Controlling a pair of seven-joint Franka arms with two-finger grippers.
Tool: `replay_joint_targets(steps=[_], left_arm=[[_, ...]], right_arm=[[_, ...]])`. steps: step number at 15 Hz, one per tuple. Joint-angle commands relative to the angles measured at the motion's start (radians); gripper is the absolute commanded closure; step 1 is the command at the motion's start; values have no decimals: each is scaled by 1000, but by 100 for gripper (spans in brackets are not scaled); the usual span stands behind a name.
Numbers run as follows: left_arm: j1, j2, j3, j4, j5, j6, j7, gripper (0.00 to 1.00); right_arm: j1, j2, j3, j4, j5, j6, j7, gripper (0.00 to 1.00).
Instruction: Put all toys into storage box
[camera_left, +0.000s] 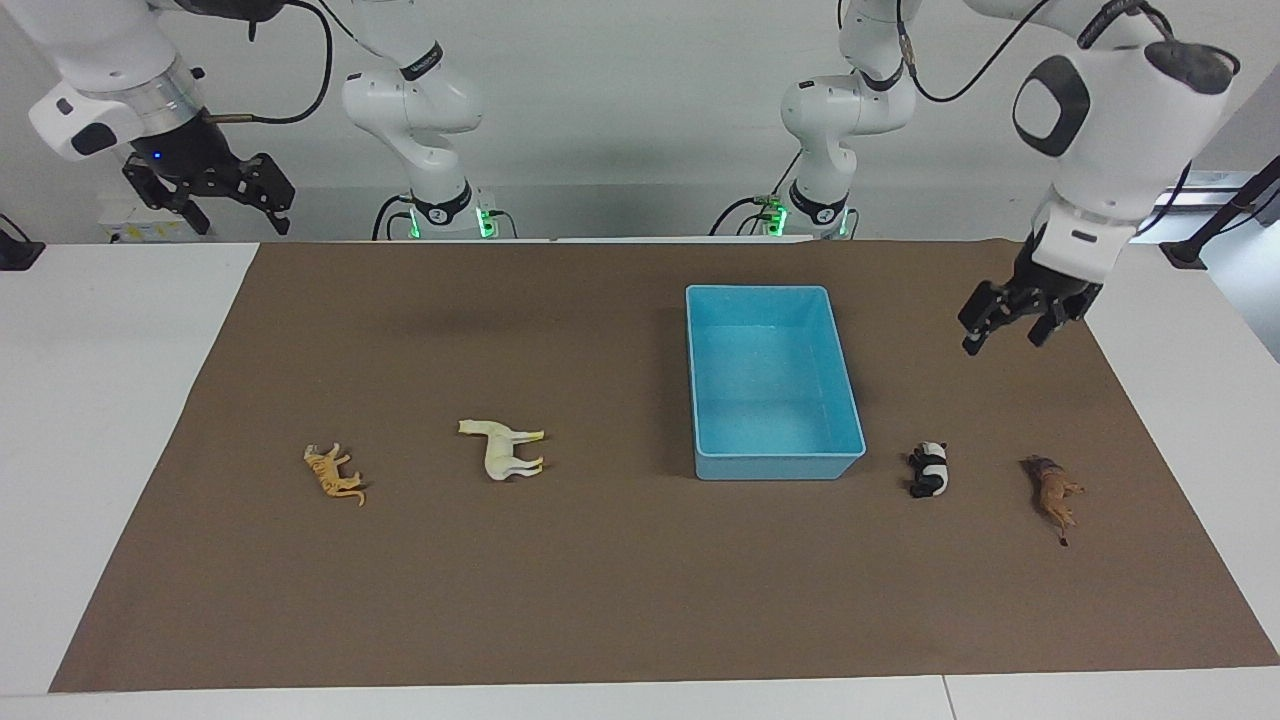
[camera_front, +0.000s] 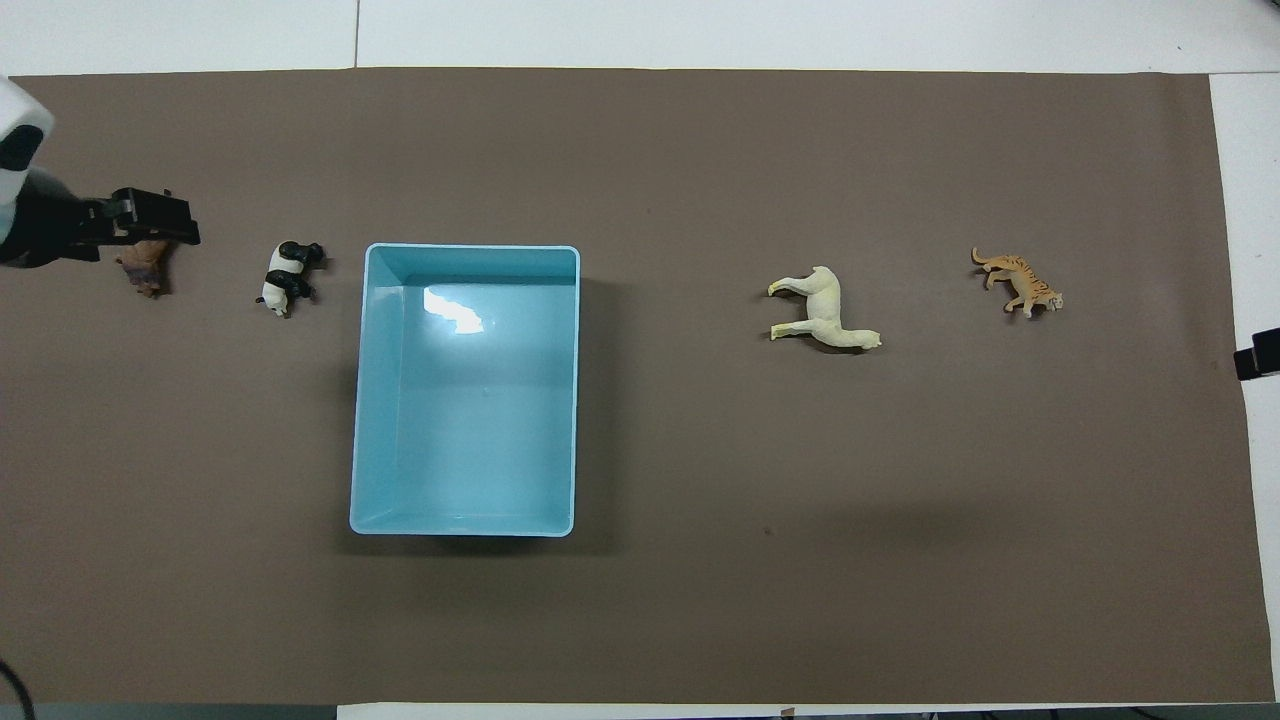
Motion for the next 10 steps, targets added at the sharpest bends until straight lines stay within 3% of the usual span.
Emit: replay_joint_targets(steps=[1, 3, 6, 10], left_arm=[[13, 159, -3, 72, 10, 111, 8, 0], [24, 177, -3, 60, 10, 148, 12, 0], [38, 266, -3, 66, 68, 209, 26, 0], [15, 279, -6, 20, 65, 232, 149, 0]], right_arm=[[-13, -29, 5, -140, -6, 124, -154, 0], [-13, -9, 5, -207, -6, 226, -237, 0], [-13, 47, 5, -298, -6, 376, -308, 0], [-13, 165, 5, -306, -4, 517, -374, 0]])
